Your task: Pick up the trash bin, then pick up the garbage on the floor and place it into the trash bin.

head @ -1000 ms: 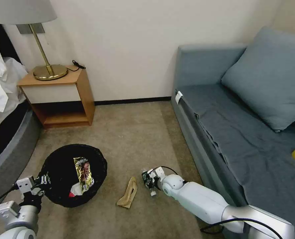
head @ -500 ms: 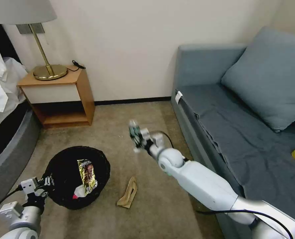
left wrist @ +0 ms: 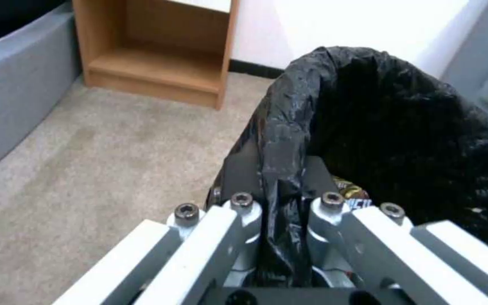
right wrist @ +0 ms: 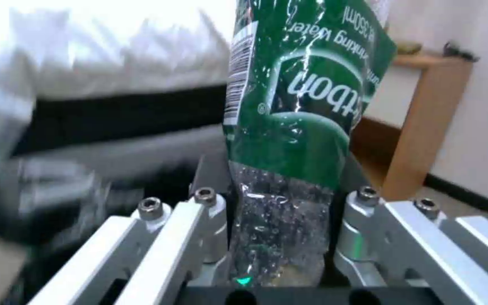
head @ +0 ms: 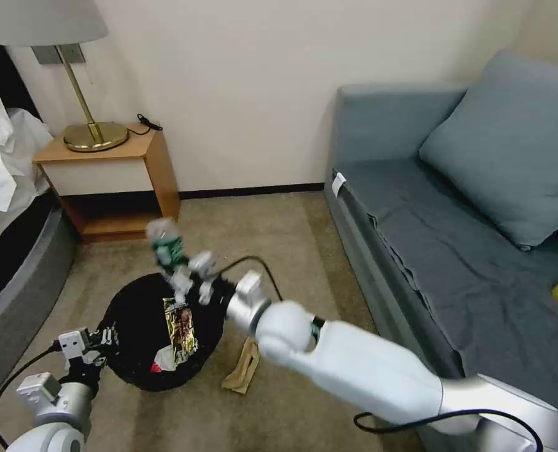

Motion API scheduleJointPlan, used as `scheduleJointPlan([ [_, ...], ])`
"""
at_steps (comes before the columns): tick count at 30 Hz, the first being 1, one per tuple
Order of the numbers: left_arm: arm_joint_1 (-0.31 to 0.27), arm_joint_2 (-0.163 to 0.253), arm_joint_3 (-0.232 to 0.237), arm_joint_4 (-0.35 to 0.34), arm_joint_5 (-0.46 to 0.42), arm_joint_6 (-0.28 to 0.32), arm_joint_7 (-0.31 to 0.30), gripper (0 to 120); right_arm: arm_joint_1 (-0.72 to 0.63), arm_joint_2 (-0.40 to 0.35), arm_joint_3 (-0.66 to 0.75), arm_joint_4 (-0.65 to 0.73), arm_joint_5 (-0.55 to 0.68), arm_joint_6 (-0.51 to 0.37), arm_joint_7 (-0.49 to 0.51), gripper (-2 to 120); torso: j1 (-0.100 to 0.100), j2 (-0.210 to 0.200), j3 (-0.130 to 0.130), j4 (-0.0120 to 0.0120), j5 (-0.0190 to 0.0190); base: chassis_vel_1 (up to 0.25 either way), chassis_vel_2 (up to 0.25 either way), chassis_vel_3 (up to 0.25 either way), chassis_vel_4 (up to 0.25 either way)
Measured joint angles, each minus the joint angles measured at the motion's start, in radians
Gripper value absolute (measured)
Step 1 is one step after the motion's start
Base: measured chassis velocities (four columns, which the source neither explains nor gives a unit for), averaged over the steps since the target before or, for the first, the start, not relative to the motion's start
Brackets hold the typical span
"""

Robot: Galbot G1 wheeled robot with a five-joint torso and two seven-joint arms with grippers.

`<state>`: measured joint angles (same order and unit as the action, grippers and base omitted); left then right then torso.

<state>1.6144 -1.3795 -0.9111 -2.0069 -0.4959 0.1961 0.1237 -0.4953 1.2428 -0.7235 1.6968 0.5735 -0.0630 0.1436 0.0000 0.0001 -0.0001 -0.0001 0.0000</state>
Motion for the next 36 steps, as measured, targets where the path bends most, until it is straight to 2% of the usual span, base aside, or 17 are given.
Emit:
scheduleJointPlan([
  [5,0.013,0.003,0.002,-0.02,-0.008,0.002,-0.001,5,-0.019,0.001,-0.046,-0.023,-0.028,-0.005,0.01,24,0.0,0.0,0.0,0.0001,0.0,0.0,0.0,0.0,0.0],
  [8,0.021,0.002,0.002,-0.03,-0.013,0.002,-0.001,5,-0.023,0.002,-0.06,-0.034,-0.04,-0.017,0.014,31,0.0,0.0,0.0,0.0001,0.0,0.0,0.0,0.0,0.0],
  [12,0.036,-0.001,0.0,-0.038,-0.018,0.001,0.001,5,-0.024,0.003,-0.074,-0.039,-0.043,-0.038,0.023,48,0.0,0.0,0.0,0.0001,0.0,0.0,0.0,0.0,0.0],
  [13,0.036,-0.001,0.0,-0.038,-0.018,0.001,0.001,5,-0.024,0.003,-0.074,-0.039,-0.043,-0.038,0.023,48,0.0,0.0,0.0,0.0001,0.0,0.0,0.0,0.0,0.0],
  [16,0.042,-0.002,-0.005,-0.038,-0.021,-0.004,0.002,5,-0.013,-0.001,-0.084,-0.034,-0.043,-0.059,0.029,61,0.0,0.0,0.0,0.0001,0.0,0.0,0.0,0.0,0.0],
  [17,0.042,-0.002,-0.005,-0.038,-0.021,-0.004,0.002,5,-0.013,-0.001,-0.084,-0.034,-0.043,-0.059,0.029,61,0.0,0.0,0.0,0.0001,0.0,0.0,0.0,0.0,0.0],
  [19,0.048,0.002,-0.014,-0.038,-0.025,-0.01,0.006,5,-0.009,0.0,-0.087,-0.031,-0.043,-0.072,0.032,73,0.0,0.0,0.0,0.0001,0.0,0.0,0.0,0.0,0.0],
  [20,0.048,0.002,-0.014,-0.038,-0.025,-0.01,0.006,5,-0.009,0.0,-0.087,-0.031,-0.043,-0.072,0.032,73,0.0,0.0,0.0,0.0001,0.0,0.0,0.0,0.0,0.0],
  [24,0.051,0.005,-0.028,-0.029,-0.035,-0.017,0.009,5,-0.006,0.004,-0.09,-0.021,-0.04,-0.083,0.036,92,0.0,0.0,0.0,0.0001,0.0,0.0,0.0,0.0,0.0],
  [27,0.051,0.006,-0.035,-0.022,-0.038,-0.022,0.01,5,-0.007,0.013,-0.09,-0.021,-0.039,-0.081,0.053,99,0.0,0.0,0.0,0.0001,-0.0001,0.0,0.0,0.0,0.0],
  [29,0.051,0.006,-0.042,-0.021,-0.041,-0.025,0.01,5,-0.012,0.024,-0.079,-0.029,-0.039,-0.075,0.073,99,0.0,0.0,0.0,0.0001,-0.0001,0.0,0.0,0.0,0.0],
  [36,0.049,0.007,-0.122,0.001,-0.015,-0.038,0.006,5,-0.061,0.08,0.07,-0.167,-0.062,-0.091,0.189,100,0.0,0.0,0.0,0.0003,0.0001,0.0,0.0,0.0,0.0],
])
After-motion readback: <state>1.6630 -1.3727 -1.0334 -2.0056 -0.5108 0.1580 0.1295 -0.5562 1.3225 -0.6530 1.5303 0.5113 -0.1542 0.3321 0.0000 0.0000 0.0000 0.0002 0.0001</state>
